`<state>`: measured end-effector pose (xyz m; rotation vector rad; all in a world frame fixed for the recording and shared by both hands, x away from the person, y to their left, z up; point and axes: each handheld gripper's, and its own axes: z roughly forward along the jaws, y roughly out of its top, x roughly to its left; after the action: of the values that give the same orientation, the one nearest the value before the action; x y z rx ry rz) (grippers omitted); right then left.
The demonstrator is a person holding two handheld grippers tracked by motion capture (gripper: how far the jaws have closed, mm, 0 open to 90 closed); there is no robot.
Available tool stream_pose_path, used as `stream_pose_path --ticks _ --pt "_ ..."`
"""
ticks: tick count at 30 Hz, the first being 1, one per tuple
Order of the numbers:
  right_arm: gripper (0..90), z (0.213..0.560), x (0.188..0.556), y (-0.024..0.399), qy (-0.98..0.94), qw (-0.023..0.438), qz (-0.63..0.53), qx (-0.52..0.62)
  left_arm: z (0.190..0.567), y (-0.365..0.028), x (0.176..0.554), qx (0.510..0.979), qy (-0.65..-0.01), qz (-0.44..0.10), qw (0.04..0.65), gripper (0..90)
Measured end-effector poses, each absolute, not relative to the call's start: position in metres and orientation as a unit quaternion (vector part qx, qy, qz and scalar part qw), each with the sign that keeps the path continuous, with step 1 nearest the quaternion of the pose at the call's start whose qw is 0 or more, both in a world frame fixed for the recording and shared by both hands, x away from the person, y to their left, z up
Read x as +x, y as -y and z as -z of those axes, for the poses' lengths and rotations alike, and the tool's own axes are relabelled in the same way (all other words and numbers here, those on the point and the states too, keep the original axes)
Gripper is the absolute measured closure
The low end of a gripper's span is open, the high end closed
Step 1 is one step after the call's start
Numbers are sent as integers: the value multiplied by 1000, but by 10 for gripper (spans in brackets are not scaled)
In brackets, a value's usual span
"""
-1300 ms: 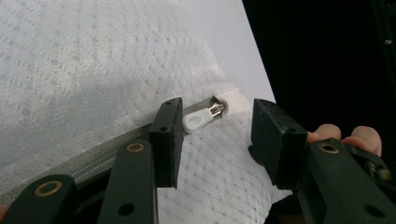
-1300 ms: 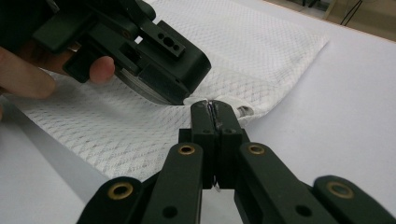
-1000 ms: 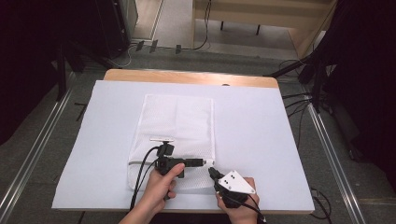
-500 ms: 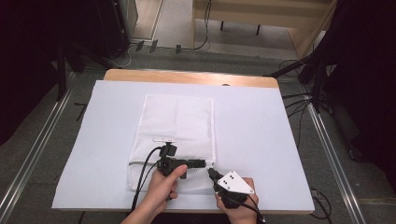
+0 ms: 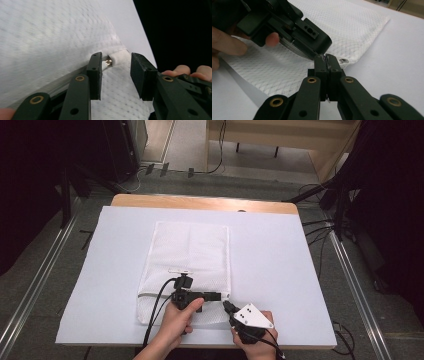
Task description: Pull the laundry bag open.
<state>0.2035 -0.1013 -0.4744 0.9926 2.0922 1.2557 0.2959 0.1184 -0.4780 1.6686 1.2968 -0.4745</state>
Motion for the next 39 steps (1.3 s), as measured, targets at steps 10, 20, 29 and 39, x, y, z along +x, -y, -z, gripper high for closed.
stream_pose_path --ticks 10,20,29,39 --pt "900 476 204 102 -772 250 -455 366 479 -113 294 693 -537 178 447 581" --pt "900 484 207 103 -791 223 -405 401 480 -107 293 697 -542 162 442 588" --pt "900 489 210 103 -793 205 -394 416 481 -105 292 690 -538 171 454 565" --pt "542 491 224 108 -770 197 -399 458 482 -106 293 689 -535 177 456 568"
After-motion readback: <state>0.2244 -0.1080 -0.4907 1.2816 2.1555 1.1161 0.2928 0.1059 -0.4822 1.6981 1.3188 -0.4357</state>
